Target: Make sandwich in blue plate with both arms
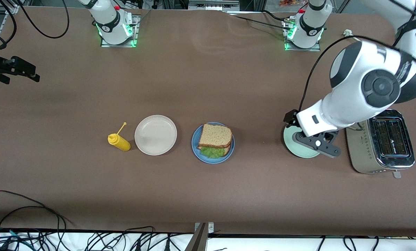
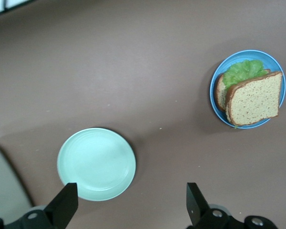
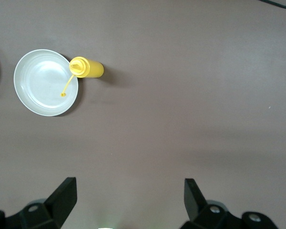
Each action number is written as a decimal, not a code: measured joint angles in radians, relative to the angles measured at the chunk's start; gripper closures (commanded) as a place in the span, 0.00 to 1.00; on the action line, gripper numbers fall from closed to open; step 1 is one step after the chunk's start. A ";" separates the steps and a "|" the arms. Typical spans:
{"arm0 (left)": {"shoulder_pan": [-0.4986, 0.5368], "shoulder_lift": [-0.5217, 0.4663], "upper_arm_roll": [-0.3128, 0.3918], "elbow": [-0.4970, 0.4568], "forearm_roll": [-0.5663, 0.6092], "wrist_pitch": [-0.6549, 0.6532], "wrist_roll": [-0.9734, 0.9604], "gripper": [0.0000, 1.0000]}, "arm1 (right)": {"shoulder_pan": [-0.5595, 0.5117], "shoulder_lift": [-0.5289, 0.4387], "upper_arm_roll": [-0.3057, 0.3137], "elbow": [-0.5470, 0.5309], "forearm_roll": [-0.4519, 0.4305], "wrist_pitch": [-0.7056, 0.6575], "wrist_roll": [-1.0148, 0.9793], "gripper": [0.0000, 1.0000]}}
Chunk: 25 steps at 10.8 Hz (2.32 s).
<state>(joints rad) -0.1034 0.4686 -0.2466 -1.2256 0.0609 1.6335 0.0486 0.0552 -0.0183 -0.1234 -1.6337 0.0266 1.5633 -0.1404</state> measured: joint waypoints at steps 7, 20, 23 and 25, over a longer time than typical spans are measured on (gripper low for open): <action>0.071 -0.141 0.006 -0.001 0.012 -0.156 -0.001 0.00 | 0.000 0.000 0.000 0.001 -0.014 0.000 0.000 0.00; 0.101 -0.389 0.142 -0.311 -0.101 -0.126 -0.001 0.00 | 0.000 0.000 -0.009 0.002 -0.017 -0.006 -0.001 0.00; 0.085 -0.498 0.150 -0.381 -0.102 -0.118 -0.002 0.00 | 0.000 0.000 -0.009 0.002 -0.017 -0.016 -0.019 0.00; 0.085 -0.508 0.154 -0.403 -0.101 -0.112 -0.003 0.00 | 0.000 0.000 -0.009 0.002 -0.017 -0.020 -0.030 0.00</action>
<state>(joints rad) -0.0185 -0.0394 -0.0930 -1.6289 -0.0404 1.5210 0.0461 0.0549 -0.0186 -0.1323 -1.6317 0.0094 1.5431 -0.1702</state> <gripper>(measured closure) 0.000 0.000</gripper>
